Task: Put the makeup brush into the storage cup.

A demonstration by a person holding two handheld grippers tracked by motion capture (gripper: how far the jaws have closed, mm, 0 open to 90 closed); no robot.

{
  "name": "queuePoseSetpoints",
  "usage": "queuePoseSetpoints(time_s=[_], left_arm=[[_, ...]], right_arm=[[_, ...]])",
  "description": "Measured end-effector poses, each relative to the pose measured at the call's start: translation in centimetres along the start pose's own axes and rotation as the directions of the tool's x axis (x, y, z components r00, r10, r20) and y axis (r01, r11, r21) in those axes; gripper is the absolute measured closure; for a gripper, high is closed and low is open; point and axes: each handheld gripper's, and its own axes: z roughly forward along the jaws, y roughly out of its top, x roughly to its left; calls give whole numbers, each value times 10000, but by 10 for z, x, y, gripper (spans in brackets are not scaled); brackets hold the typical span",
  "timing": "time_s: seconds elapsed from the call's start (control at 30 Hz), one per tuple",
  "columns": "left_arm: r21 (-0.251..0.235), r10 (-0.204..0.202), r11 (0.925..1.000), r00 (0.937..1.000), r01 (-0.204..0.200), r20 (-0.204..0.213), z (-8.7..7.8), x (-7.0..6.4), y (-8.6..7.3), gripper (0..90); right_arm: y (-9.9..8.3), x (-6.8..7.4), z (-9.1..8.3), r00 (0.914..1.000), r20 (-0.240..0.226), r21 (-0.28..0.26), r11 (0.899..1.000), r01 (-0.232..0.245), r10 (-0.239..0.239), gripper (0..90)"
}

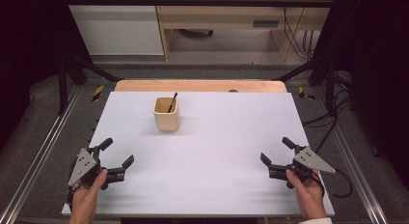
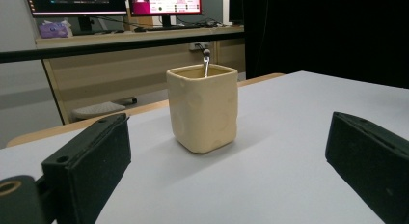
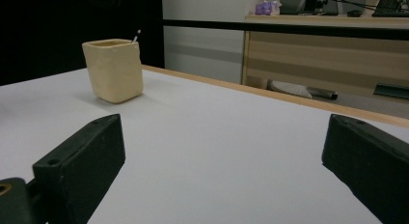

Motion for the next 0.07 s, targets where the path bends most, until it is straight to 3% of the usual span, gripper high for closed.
queuePoseSetpoints(time_s=[0.07], left_arm=[[82, 7, 10000, 10000, -7, 47, 0, 0, -1, 17]], right_arm=[[-1, 1, 2, 10000, 17, 73, 10000, -21, 21, 16]])
